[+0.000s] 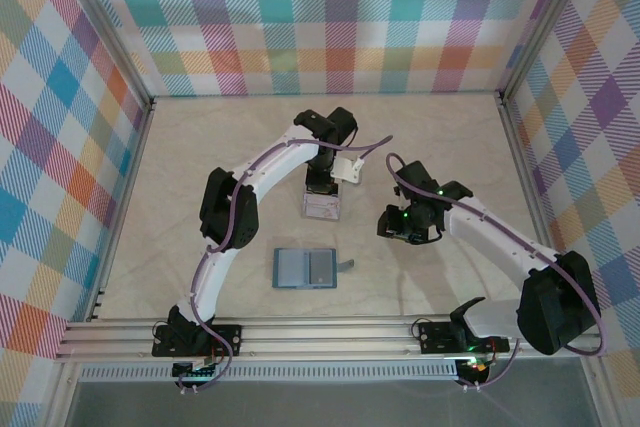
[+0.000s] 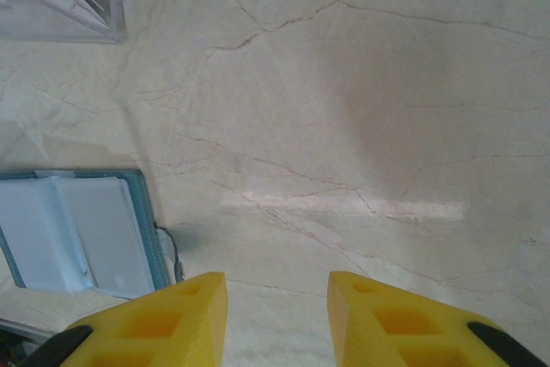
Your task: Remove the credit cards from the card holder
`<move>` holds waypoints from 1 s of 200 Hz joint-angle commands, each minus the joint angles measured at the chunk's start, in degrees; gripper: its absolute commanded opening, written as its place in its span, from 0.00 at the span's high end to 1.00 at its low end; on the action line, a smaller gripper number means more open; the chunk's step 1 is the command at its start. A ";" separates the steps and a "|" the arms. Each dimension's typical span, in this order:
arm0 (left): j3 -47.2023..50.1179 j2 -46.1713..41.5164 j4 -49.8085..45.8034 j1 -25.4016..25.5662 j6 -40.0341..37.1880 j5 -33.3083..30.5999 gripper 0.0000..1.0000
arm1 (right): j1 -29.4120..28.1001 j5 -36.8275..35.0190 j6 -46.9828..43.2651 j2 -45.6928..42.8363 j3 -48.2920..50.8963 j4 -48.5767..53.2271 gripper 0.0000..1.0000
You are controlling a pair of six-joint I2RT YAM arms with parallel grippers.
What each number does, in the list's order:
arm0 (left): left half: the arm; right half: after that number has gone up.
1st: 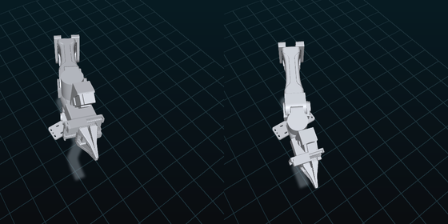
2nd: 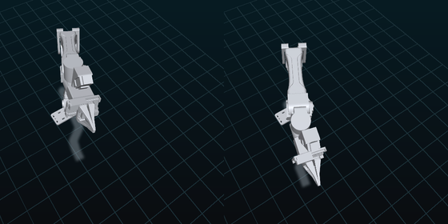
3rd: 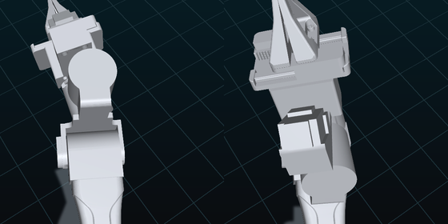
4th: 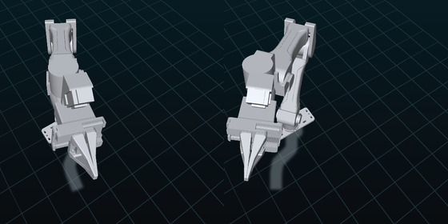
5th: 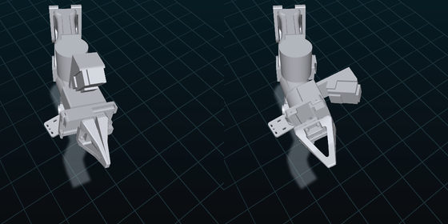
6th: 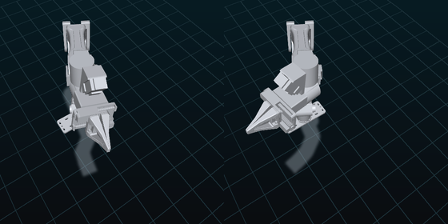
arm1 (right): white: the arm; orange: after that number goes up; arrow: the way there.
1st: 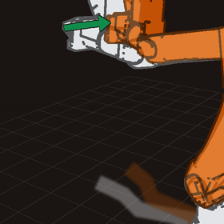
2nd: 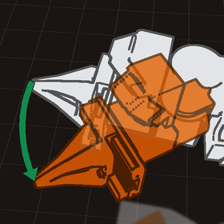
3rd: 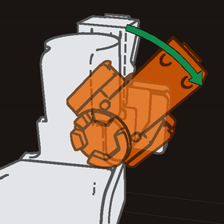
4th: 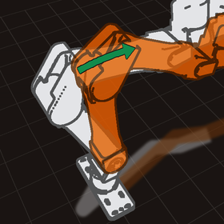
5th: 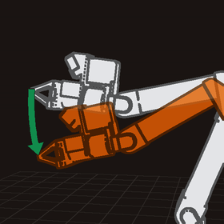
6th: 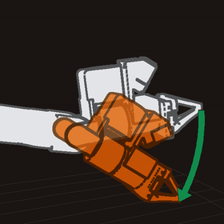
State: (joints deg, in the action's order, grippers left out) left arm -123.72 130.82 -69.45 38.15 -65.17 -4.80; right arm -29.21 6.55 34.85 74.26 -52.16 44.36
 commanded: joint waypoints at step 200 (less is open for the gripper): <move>2.23 -6.35 4.13 1.09 6.62 -1.54 0.78 | 0.41 5.60 0.64 0.40 -0.89 -2.53 0.63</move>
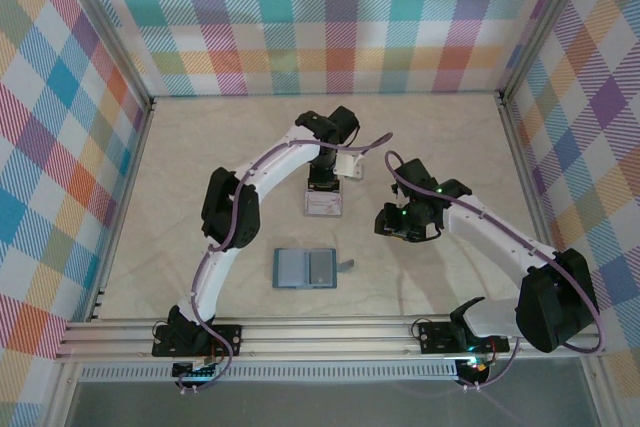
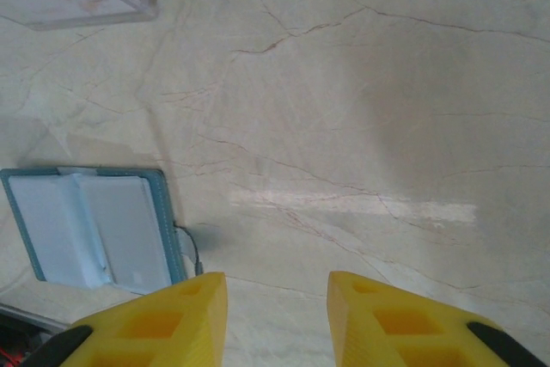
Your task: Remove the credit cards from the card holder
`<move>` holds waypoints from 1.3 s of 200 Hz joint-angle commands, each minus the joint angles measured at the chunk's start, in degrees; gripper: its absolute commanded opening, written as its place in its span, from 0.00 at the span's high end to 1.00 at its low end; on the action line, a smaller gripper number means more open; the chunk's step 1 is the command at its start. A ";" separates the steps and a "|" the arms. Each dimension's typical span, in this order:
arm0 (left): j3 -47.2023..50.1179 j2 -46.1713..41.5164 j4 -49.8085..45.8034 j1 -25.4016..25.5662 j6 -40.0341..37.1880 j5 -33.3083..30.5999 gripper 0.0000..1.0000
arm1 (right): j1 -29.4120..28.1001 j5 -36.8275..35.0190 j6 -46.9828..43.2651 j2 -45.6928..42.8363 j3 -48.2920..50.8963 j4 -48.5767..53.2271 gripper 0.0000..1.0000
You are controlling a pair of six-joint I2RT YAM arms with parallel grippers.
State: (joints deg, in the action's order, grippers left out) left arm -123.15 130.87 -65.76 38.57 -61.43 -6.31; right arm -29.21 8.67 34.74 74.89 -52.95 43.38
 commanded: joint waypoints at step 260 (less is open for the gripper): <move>75.56 -67.27 44.87 7.01 100.42 10.70 0.71 | -10.14 17.60 9.91 10.67 12.28 -22.79 0.95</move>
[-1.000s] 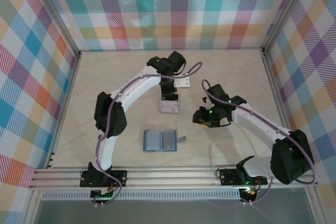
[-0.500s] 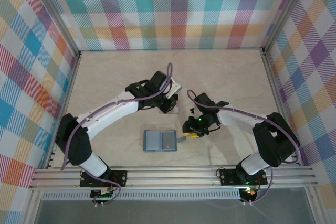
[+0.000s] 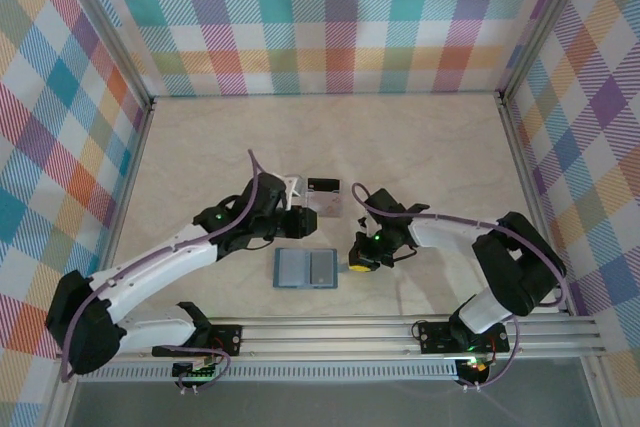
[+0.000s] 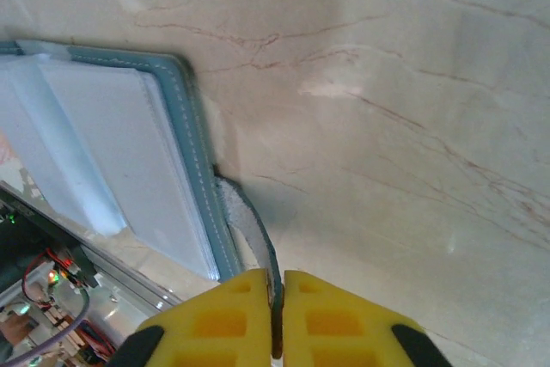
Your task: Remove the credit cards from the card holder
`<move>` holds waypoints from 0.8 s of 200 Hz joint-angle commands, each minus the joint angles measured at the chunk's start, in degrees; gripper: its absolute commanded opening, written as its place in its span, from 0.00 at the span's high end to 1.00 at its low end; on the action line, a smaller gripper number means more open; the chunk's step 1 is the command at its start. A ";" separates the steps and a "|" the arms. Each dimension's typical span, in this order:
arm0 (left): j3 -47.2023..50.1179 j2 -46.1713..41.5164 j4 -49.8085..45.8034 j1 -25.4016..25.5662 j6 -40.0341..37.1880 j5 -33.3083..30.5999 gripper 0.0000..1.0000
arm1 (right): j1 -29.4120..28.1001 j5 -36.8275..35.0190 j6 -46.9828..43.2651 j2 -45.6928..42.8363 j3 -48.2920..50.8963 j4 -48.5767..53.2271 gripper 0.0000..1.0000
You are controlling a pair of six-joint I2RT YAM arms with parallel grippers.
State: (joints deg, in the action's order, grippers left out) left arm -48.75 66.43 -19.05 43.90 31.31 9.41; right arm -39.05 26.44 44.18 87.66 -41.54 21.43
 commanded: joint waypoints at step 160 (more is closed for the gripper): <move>4.70 18.81 9.32 13.36 18.01 -0.14 0.74 | -3.40 -0.74 5.12 -7.83 8.57 -5.23 0.93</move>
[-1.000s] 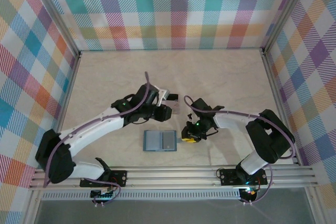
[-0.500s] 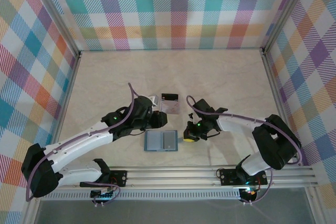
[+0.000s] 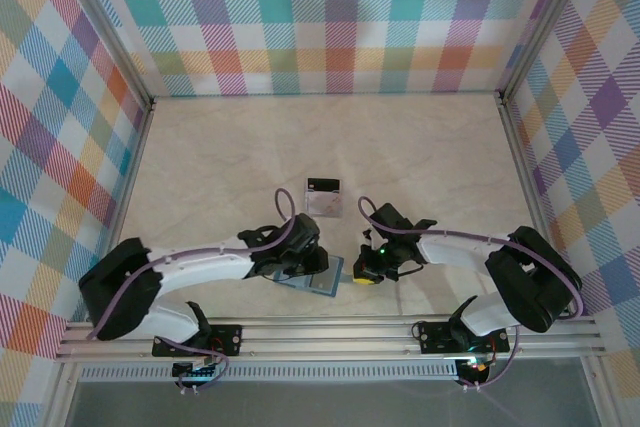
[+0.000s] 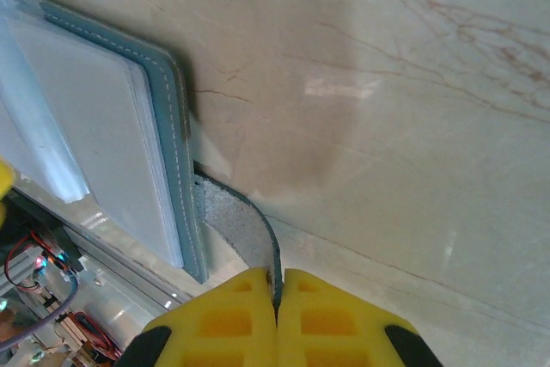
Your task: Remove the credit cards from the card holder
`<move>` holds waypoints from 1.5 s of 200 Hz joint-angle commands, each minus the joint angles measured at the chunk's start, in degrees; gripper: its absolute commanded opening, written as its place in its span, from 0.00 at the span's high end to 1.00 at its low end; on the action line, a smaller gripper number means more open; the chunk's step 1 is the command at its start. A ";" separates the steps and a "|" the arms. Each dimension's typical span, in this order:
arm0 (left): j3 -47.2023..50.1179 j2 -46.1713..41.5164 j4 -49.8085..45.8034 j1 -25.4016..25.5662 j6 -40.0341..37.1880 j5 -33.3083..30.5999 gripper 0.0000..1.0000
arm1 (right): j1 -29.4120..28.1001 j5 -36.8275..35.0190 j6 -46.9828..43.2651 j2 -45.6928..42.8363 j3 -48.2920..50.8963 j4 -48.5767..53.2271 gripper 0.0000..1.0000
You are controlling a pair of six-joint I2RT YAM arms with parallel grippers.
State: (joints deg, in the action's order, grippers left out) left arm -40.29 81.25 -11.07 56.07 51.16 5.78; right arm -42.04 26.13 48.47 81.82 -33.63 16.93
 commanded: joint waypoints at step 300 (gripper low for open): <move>-13.64 13.33 -23.34 2.84 -10.35 -5.06 0.72 | -0.41 -3.41 -0.73 -0.61 -1.71 3.87 0.90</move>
State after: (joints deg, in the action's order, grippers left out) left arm -50.89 93.08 -22.48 57.19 43.66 8.05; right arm -42.09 23.40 48.66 80.93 -33.85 18.57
